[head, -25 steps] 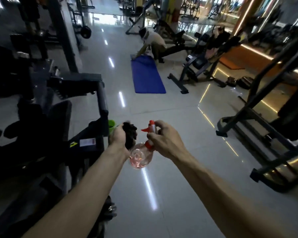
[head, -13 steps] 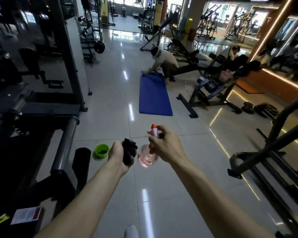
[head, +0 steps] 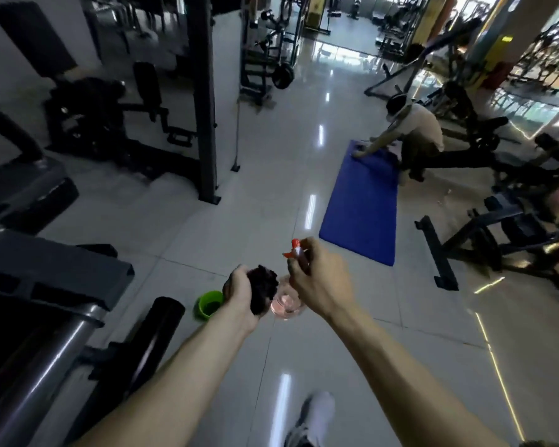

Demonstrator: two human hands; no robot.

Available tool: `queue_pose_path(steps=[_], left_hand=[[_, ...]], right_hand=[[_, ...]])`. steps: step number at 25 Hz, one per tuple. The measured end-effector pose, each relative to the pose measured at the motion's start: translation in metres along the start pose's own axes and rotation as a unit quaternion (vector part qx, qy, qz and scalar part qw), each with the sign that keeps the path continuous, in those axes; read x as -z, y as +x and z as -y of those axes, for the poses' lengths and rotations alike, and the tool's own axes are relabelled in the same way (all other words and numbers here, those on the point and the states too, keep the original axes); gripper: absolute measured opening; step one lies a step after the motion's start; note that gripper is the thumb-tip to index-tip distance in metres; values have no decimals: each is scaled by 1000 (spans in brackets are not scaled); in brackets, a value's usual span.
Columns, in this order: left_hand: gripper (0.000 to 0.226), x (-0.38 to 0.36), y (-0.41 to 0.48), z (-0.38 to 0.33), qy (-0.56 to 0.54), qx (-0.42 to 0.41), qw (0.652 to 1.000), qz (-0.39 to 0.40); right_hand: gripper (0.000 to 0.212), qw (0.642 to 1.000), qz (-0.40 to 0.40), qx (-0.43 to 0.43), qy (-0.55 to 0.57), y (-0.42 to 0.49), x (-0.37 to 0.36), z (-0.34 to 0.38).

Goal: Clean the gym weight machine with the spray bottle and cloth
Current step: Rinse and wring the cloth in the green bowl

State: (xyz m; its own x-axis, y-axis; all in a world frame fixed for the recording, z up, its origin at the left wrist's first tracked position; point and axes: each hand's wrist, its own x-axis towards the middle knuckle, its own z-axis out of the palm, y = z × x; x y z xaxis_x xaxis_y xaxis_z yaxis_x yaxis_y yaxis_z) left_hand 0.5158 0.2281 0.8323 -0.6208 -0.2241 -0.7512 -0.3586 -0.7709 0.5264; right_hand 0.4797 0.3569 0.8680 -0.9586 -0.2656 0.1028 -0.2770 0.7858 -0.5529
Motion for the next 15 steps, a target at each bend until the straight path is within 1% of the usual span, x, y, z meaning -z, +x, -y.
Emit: queue_pose_path(steps=[2,5,8,11,14,15], left_hand=[[34,-29,54,-15,-24,-13,998,-52],[31,-71,124,-34,-103,-15,985,-136],[28,-111,179,-60,-165,-11,969,-183],[35,-116,227,-89,-222,-29,949,-222],[35,-100,270,-117,-288,-40,914,-282],[33,-91,286,-127,-326,-44,898,-292]], right_hand=[[17,997,31,58,-31,64,-8,-21],[21,979,73,167,-89,148,-19,-43],[19,963,128,219,-92,227,-31,-59],[18,943,199,256,-71,300,-59,-55],[19,914,261,303,-67,360,-102,-37],[19,898,287,327,-66,380,-122,-28]])
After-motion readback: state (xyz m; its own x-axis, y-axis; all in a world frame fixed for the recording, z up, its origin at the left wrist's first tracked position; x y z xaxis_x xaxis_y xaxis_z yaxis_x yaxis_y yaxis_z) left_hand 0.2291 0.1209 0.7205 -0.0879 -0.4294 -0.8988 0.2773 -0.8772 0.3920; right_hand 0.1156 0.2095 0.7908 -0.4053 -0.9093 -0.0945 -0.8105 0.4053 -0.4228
